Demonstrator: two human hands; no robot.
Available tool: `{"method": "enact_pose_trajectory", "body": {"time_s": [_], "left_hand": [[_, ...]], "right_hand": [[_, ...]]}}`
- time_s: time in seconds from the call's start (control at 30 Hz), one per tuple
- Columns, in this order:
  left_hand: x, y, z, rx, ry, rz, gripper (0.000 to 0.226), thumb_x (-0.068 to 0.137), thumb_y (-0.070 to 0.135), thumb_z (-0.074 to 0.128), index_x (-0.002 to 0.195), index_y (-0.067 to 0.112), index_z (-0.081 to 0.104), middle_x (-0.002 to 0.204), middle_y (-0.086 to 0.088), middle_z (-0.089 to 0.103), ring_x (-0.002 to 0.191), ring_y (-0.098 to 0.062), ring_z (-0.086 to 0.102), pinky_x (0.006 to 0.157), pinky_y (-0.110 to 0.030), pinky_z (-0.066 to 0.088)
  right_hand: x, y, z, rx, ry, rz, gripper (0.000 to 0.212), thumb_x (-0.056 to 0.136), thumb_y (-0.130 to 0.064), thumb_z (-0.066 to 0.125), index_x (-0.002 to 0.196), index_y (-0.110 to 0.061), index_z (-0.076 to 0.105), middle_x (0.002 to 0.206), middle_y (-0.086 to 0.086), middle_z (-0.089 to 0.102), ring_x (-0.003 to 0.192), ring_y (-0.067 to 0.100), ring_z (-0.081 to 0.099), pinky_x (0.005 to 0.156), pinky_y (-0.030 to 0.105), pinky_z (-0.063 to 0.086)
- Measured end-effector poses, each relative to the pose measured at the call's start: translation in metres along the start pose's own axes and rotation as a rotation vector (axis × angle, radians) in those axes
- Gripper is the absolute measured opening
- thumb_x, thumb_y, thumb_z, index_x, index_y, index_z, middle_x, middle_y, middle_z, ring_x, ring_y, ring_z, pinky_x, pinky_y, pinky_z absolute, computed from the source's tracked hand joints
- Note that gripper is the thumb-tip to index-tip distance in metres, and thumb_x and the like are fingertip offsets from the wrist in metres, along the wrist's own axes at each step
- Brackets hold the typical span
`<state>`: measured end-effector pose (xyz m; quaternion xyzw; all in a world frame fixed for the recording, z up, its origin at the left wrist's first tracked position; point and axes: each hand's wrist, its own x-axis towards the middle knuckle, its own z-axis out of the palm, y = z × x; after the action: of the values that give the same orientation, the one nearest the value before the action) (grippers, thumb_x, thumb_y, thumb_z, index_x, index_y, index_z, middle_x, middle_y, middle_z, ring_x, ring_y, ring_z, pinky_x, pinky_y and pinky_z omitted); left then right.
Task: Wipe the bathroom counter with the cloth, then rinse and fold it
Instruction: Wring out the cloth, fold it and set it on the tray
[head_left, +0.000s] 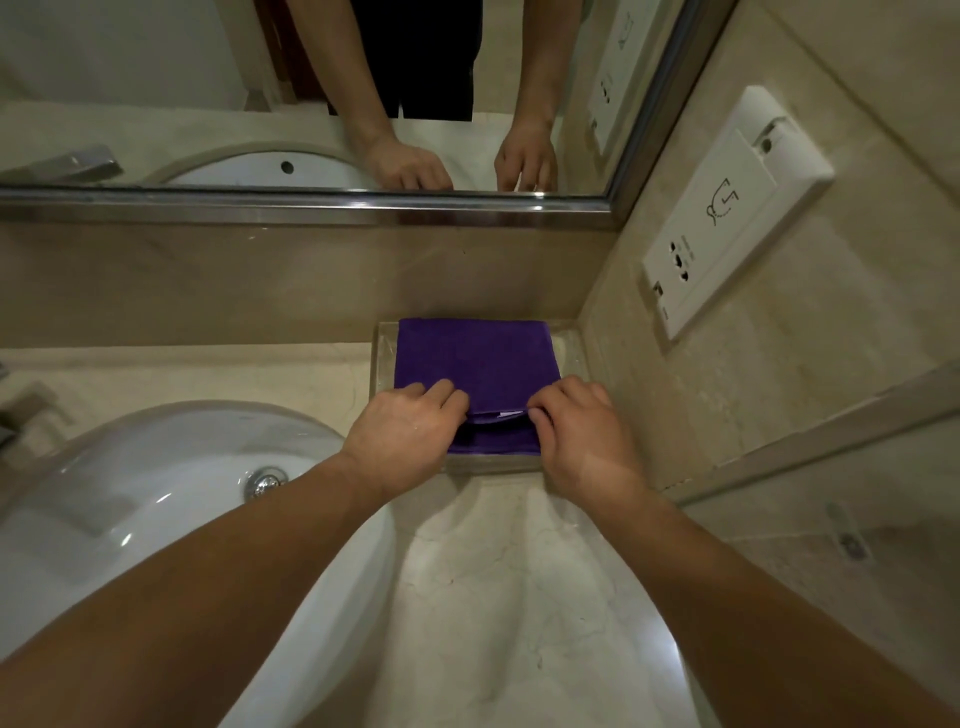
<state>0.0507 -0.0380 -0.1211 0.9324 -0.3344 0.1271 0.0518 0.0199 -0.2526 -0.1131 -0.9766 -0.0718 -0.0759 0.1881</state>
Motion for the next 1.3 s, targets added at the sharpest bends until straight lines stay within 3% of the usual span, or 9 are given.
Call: {"method": "enact_pose_trajectory", "body": {"time_s": [0.17,0.3,0.5,0.57,0.67,0.77,0.87,1.0,1.3], "left_hand": [[-0.016,0.0,0.006,-0.001,0.009,0.11,0.011,0.082,0.014,0.069,0.093,0.014,0.065,0.082,-0.005,0.063,0.066,-0.023,0.055,0.055,-0.034,0.047],[-0.022,-0.002,0.008,-0.063,0.002,0.099,0.019,0.091,0.035,0.061,0.093,0.017,0.068,0.085,-0.003,0.063,0.071,-0.023,0.057,0.061,-0.034,0.048],[0.005,-0.001,0.001,-0.135,-0.019,-0.192,0.038,0.096,0.042,0.038,0.103,0.021,0.068,0.092,0.001,0.063,0.078,-0.02,0.06,0.061,-0.031,0.045],[0.019,-0.002,0.004,-0.173,-0.06,-0.286,0.04,0.095,0.038,0.049,0.127,0.017,0.06,0.123,-0.007,0.059,0.108,-0.028,0.058,0.085,-0.038,0.049],[0.021,-0.003,0.018,-0.188,-0.241,-0.419,0.07,0.101,0.052,0.03,0.157,0.014,0.015,0.165,-0.011,0.009,0.152,-0.027,0.011,0.122,-0.04,0.016],[0.008,-0.001,0.029,-0.2,-0.265,-0.475,0.088,0.088,0.071,0.0,0.156,0.015,-0.012,0.162,-0.006,-0.021,0.151,-0.02,-0.016,0.124,-0.037,-0.004],[0.003,-0.003,0.033,-0.211,-0.264,-0.564,0.099,0.081,0.078,-0.004,0.152,0.011,-0.021,0.161,-0.007,-0.025,0.15,-0.019,-0.019,0.123,-0.037,-0.006],[0.004,-0.002,0.033,-0.165,-0.324,-0.657,0.104,0.079,0.081,-0.008,0.152,0.009,-0.022,0.163,-0.008,-0.024,0.15,-0.018,-0.021,0.123,-0.042,-0.006],[0.007,0.0,0.027,-0.189,-0.373,-0.813,0.096,0.087,0.076,-0.001,0.154,0.01,-0.02,0.165,-0.009,-0.016,0.151,-0.023,-0.018,0.122,-0.05,-0.005]], "right_hand": [[-0.021,0.015,0.002,-0.203,-0.031,-0.177,0.008,0.086,-0.018,0.071,0.094,-0.016,0.073,0.089,0.003,0.065,0.077,0.026,0.059,0.056,0.036,0.05],[-0.029,0.011,0.006,-0.201,-0.109,-0.198,0.026,0.091,-0.028,0.052,0.094,-0.014,0.073,0.089,0.005,0.064,0.077,0.027,0.057,0.061,0.039,0.051],[-0.003,-0.01,0.001,-0.197,-0.132,-0.013,0.039,0.1,-0.039,0.04,0.087,-0.015,0.068,0.086,0.006,0.063,0.08,0.03,0.058,0.068,0.039,0.046],[0.018,-0.02,0.001,-0.263,-0.231,0.065,0.039,0.103,-0.045,0.04,0.097,-0.016,0.067,0.097,0.005,0.064,0.096,0.027,0.057,0.077,0.037,0.042],[0.039,-0.026,0.004,-0.257,-0.165,0.04,0.032,0.097,-0.043,0.051,0.104,-0.017,0.067,0.107,0.006,0.061,0.103,0.025,0.052,0.087,0.038,0.045],[0.049,-0.029,0.018,-0.044,-0.014,-0.046,0.038,0.086,-0.031,0.062,0.121,-0.016,0.06,0.129,0.008,0.054,0.12,0.025,0.049,0.102,0.043,0.044],[0.057,-0.027,0.035,0.001,-0.183,0.018,0.064,0.101,-0.044,0.037,0.158,-0.018,0.023,0.167,0.006,0.014,0.154,0.02,0.008,0.126,0.04,0.011],[0.05,-0.018,0.051,-0.147,-0.27,0.163,0.08,0.092,-0.064,-0.004,0.159,-0.021,-0.01,0.168,0.001,-0.014,0.153,0.015,-0.015,0.125,0.041,-0.007],[0.048,-0.028,0.048,-0.157,-0.269,0.29,0.077,0.099,-0.064,0.014,0.158,-0.023,-0.015,0.166,0.0,-0.022,0.153,0.016,-0.019,0.123,0.048,-0.012]]}}
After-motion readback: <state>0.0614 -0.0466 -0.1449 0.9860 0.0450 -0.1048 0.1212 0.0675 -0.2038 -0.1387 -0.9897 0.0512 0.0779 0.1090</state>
